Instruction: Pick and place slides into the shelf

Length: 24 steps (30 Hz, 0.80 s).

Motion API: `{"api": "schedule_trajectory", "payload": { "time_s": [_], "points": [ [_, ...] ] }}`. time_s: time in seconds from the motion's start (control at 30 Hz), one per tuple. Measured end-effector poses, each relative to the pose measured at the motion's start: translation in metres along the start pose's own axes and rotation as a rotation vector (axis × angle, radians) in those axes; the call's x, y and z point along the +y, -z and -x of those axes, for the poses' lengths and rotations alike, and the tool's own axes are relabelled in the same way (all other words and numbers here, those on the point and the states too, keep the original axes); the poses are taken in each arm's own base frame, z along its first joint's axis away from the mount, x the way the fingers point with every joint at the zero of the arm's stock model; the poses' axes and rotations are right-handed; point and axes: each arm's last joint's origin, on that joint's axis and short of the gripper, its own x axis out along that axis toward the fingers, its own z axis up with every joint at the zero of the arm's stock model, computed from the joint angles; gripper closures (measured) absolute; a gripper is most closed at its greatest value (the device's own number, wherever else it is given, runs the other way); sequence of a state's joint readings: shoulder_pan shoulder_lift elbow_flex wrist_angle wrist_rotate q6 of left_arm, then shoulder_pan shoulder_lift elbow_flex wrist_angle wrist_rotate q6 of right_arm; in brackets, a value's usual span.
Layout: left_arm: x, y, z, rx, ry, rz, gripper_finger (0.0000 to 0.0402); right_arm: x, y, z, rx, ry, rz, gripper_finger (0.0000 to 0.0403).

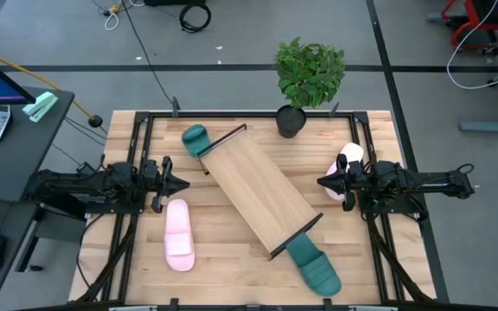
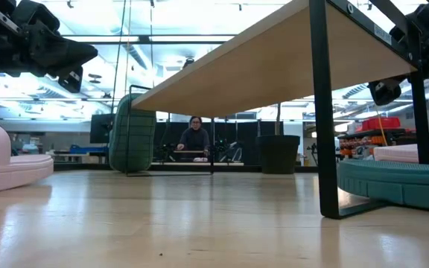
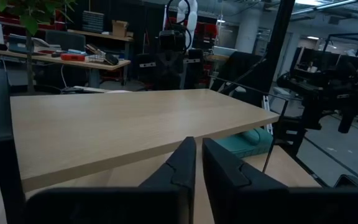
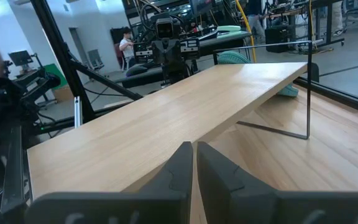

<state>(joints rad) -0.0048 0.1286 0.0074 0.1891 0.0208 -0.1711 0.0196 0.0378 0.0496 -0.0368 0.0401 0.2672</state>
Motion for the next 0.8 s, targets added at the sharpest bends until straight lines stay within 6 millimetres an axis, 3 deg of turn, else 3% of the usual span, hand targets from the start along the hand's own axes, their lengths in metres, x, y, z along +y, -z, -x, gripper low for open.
{"api": "schedule_trajectory", "payload": {
  "time_s": [0.8],
  "points": [
    [0.0, -0.0001, 0.0, -0.002, 0.0, 0.001, 0.037, 0.0, 0.0001, 0.0, 0.0, 0.0, 0.0, 0.0373]
  ]
}}
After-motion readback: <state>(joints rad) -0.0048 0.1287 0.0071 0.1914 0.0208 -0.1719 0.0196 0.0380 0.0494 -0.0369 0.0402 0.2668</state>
